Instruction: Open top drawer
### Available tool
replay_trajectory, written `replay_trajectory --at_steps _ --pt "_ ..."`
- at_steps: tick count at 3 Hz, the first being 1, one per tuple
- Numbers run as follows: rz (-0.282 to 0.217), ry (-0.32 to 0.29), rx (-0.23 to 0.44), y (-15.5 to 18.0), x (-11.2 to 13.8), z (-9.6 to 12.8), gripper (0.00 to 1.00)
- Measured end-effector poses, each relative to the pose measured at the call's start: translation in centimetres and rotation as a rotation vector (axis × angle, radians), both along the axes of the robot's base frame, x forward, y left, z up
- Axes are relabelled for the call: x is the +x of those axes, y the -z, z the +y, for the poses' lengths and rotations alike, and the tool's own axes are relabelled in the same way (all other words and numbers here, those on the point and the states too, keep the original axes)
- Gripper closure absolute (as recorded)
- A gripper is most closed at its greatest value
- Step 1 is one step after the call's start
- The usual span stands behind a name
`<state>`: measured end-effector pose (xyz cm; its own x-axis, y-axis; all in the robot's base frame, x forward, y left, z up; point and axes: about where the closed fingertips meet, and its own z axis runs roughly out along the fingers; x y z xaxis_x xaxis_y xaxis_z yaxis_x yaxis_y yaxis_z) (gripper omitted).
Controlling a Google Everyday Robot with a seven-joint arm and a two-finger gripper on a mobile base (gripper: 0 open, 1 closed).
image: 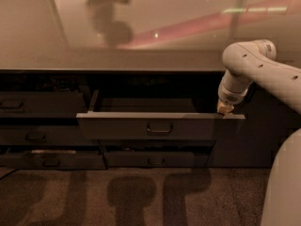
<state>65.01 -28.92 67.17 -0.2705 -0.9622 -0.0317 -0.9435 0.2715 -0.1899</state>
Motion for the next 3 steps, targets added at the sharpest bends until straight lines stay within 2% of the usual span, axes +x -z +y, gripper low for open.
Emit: replay_trajectory --at_steps 1,2,3 --pt "0.003 -0.006 -0.008 0.60 -0.89 0.12 1.00" --pt "-0.002 0.016 -0.042 0.62 -0.76 -0.11 0.82" --pt "-0.007 0.054 -0.072 0.32 -0.62 -0.85 0.60"
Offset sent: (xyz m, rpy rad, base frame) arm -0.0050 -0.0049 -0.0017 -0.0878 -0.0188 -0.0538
